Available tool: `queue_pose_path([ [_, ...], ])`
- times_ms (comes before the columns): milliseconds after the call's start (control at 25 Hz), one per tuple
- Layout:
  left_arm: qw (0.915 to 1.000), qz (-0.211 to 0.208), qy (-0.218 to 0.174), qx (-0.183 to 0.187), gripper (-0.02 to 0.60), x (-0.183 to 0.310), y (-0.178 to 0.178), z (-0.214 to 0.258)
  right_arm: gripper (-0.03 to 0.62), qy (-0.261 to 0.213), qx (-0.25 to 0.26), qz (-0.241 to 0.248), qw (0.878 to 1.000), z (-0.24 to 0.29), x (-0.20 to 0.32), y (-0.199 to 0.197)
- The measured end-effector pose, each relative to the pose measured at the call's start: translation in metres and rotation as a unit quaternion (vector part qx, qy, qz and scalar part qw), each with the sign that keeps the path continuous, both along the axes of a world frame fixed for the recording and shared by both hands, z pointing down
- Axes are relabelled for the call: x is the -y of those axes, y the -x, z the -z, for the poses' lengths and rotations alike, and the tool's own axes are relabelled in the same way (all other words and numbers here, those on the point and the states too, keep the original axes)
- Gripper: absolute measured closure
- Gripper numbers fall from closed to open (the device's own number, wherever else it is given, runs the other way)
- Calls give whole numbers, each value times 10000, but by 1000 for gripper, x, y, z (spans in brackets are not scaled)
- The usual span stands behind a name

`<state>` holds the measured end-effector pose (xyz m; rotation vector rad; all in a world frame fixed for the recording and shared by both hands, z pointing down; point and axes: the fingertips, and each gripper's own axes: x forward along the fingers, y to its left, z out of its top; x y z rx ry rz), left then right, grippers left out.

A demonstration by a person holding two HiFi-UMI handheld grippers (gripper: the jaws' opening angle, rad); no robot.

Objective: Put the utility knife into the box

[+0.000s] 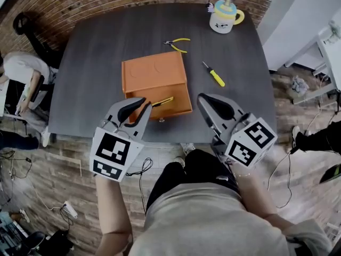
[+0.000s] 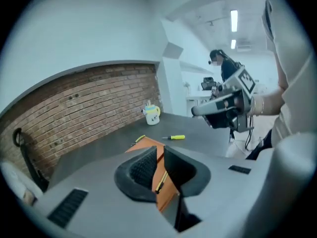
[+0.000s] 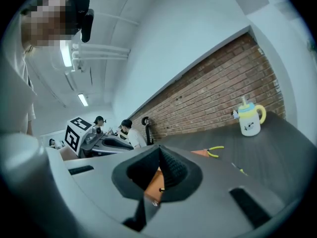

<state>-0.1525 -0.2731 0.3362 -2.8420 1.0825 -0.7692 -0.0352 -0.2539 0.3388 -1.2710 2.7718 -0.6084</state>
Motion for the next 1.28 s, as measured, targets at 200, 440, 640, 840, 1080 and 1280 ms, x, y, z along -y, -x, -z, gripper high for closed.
queue_pose_path([
  [200, 9903, 538, -125, -1276, 528, -29, 17, 42, 586, -302, -132, 199, 9993, 24, -19, 14],
  [440, 9782, 992, -526, -1746, 541, -58, 34, 63, 588, -578, -304, 373, 9972, 46, -38, 27],
  [640, 9603, 1492, -514, -2299, 546, -75, 51, 65, 587, -619, -478, 539, 9955, 51, -55, 41],
  [840, 9539, 1709, -304, -2449, 548, -89, 54, 46, 587, -520, -610, 819, 9934, 41, -69, 55],
  [1080, 9469, 1955, 139, -2550, 549, -103, 58, 21, 587, -350, -743, 1165, 9898, 26, -81, 75],
  [1280, 9431, 2080, 418, -2561, 552, -114, 62, 4, 588, -158, -822, 1384, 9868, 13, -90, 83],
])
